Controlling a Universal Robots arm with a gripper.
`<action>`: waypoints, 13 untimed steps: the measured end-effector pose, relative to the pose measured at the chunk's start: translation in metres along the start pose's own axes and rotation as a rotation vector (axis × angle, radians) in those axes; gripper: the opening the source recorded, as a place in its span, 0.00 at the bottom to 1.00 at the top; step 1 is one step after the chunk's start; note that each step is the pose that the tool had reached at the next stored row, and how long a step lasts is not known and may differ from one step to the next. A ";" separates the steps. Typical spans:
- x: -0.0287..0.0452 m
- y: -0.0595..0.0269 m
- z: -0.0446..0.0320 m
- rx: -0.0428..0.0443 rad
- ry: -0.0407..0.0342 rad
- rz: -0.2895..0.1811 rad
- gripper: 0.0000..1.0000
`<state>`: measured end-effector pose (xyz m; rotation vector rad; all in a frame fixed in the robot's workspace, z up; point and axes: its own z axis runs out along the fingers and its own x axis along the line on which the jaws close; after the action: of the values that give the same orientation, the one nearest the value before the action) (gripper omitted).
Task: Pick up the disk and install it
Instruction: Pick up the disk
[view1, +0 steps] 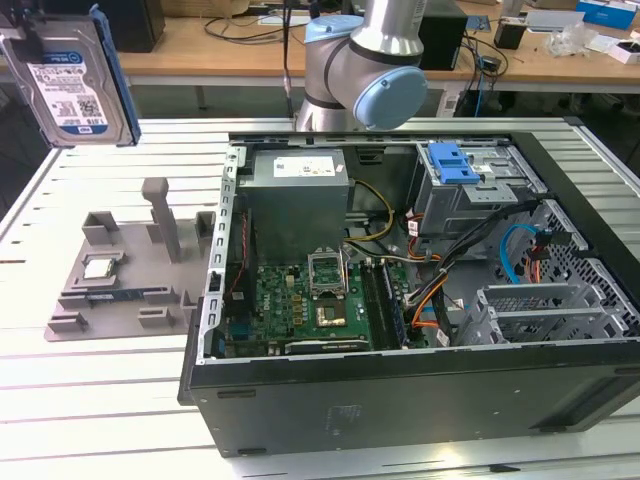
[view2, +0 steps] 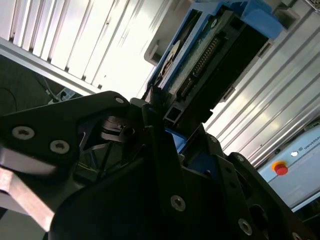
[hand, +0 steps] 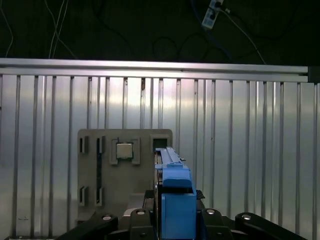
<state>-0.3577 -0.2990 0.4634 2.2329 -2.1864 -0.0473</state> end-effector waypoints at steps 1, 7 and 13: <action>-0.0001 0.0001 -0.0040 -0.0001 0.0000 0.000 0.37; -0.0004 0.0007 -0.0231 -0.0001 0.0000 0.000 0.37; -0.0009 0.0014 -0.0432 -0.0001 0.0001 0.000 0.37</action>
<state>-0.3577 -0.2986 0.5067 2.2328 -2.1863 -0.0474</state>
